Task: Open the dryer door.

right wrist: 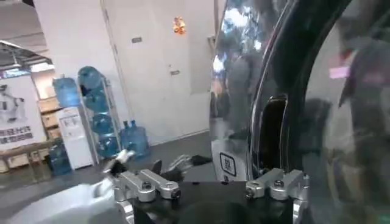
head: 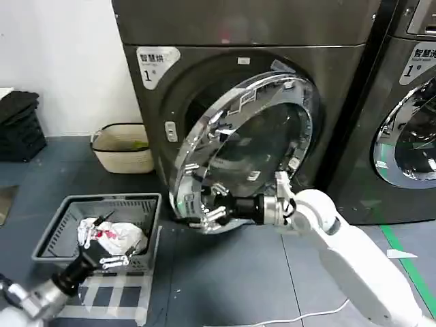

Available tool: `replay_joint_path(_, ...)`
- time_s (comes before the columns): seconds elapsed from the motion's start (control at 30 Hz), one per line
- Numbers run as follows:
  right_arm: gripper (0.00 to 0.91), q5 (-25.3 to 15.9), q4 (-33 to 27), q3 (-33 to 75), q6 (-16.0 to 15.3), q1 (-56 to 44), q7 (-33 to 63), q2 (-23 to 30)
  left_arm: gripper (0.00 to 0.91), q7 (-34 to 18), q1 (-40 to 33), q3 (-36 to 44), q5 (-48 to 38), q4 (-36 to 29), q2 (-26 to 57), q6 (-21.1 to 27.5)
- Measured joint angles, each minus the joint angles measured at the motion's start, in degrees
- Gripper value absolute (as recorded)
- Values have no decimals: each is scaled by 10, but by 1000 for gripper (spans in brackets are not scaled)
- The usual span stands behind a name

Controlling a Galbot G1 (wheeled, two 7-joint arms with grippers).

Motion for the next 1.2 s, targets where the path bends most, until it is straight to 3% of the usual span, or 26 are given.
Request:
replay_joint_path(0.57, 907, -1, 64, 72, -1, -86, -25, -45, 907, -9, -168, 150, -23, 74, 71, 17)
replay_joint_path(0.97, 907, -5, 114, 179, 8, -193, -27, -68, 907, -5, -270, 267, -19, 117, 72, 17)
replay_joint_path(1.2, 907, -35, 105, 265, 25, -267, -16, -80, 907, -2, -335, 338, -15, 142, 54, 14)
